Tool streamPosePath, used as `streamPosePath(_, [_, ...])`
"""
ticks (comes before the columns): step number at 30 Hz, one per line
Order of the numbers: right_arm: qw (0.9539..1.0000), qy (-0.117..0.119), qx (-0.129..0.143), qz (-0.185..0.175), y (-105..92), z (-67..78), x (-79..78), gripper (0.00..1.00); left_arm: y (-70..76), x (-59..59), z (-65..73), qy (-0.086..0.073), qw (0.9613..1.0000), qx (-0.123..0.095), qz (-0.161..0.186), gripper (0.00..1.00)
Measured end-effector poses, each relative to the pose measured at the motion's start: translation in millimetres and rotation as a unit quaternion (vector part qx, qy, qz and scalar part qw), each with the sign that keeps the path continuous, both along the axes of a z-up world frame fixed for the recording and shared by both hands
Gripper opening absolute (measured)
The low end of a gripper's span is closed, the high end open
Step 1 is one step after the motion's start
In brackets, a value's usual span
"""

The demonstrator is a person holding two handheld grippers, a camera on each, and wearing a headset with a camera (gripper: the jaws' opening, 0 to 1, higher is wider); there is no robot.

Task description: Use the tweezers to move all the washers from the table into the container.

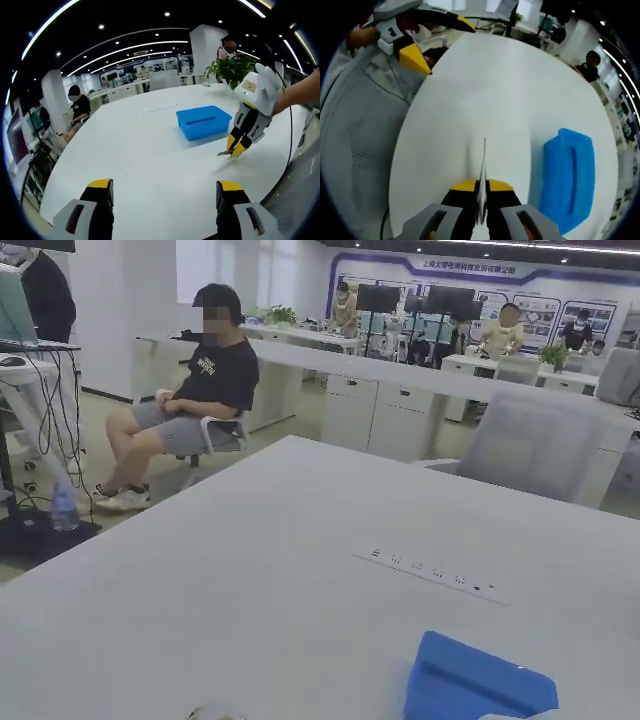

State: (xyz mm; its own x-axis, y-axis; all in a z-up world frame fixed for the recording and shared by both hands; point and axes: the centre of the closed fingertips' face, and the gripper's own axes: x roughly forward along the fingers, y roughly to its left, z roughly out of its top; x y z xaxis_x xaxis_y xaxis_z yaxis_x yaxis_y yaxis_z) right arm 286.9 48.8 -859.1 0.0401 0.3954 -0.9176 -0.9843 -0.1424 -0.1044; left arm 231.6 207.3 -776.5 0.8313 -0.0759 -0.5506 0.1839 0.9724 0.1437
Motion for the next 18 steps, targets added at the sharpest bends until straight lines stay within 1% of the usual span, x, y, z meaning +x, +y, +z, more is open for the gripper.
streamPosePath(1, [0.9998,-0.002,-0.007,0.017,1.2,-2.5,-1.9,0.02,-0.1,0.0,-0.1,0.000,1.0000,0.000,0.000,0.86])
streamPosePath(3, [0.9994,-0.009,-0.015,0.028,3.3,-5.5,-3.9,0.03,-0.4,0.0,0.1,0.000,1.0000,0.000,-0.001,0.86])
streamPosePath(4, [0.9993,-0.007,-0.016,0.032,4.2,-6.4,-5.3,0.03,-0.5,0.0,0.1,0.000,1.0000,0.000,-0.001,0.86])
streamPosePath(5, [0.9992,0.001,-0.019,0.035,4.9,-8.6,-7.3,0.03,-0.5,-0.1,0.0,0.000,1.0000,0.001,-0.001,0.86])
streamPosePath(7, [0.9992,0.007,-0.027,0.028,3.9,-13.0,-7.3,0.03,-0.2,-0.2,-0.2,0.001,1.0000,0.001,-0.001,0.86])
streamPosePath(8, [0.9995,0.007,-0.015,0.026,7.2,-10.5,-7.8,0.03,0.0,-0.3,-0.3,0.001,1.0000,0.001,0.000,0.86])
streamPosePath(9, [0.9995,0.006,-0.021,0.023,6.1,-10.7,-5.7,0.03,0.2,-0.4,-0.5,0.002,1.0000,0.002,0.000,0.86])
streamPosePath(10, [0.9996,0.008,-0.019,0.020,6.3,-10.8,-6.3,0.03,0.3,-0.4,-0.5,0.002,1.0000,0.002,0.001,0.86])
streamPosePath(12, [0.9997,0.005,-0.016,0.018,7.1,-10.7,-7.7,0.03,0.2,-0.6,-0.6,0.002,1.0000,0.002,0.000,0.86])
streamPosePath(16, [1.0000,-0.005,-0.007,-0.002,6.0,-11.2,-8.6,0.04,0.2,-0.6,-0.4,0.001,1.0000,0.004,0.000,0.86])
streamPosePath(17, [0.9999,-0.007,-0.003,-0.008,6.1,-10.4,-8.4,0.06,0.1,-0.6,0.1,0.000,1.0000,0.004,-0.001,0.86])
streamPosePath(18, [0.9993,-0.005,0.012,-0.035,7.7,-6.9,-7.6,0.09,0.2,-0.3,1.0,-0.002,1.0000,0.004,-0.001,0.86])
